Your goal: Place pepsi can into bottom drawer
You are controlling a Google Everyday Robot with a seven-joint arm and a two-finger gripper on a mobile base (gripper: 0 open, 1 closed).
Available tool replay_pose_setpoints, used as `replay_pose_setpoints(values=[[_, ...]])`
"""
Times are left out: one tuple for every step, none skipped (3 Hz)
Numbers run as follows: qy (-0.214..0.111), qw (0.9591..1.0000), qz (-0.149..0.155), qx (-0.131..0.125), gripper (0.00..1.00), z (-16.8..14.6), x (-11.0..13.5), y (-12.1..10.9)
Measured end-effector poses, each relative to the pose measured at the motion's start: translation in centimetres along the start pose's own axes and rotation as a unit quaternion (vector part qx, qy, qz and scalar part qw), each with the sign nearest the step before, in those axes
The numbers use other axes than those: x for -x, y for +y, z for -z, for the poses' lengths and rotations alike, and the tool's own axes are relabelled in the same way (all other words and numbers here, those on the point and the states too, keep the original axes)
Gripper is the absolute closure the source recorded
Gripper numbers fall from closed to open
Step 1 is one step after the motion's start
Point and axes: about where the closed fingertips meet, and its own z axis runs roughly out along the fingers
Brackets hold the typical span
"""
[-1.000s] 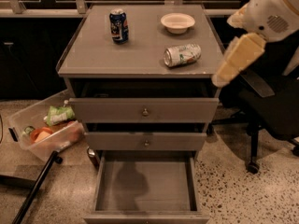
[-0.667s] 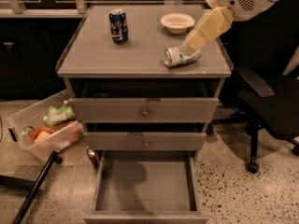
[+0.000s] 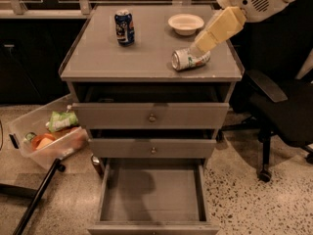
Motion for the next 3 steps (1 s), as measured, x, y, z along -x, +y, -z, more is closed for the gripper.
replay_pose_setpoints(values=[[-0.008, 0.9994, -0.032, -0.011, 0.0, -3.1, -0.3, -0.3], [-0.033, 0.9962, -0.078, -0.021, 0.0, -9.0, 0.3, -0.7], [-0.064, 0.9918, -0.104, -0.039, 0.0, -14.2, 1.6, -1.2]])
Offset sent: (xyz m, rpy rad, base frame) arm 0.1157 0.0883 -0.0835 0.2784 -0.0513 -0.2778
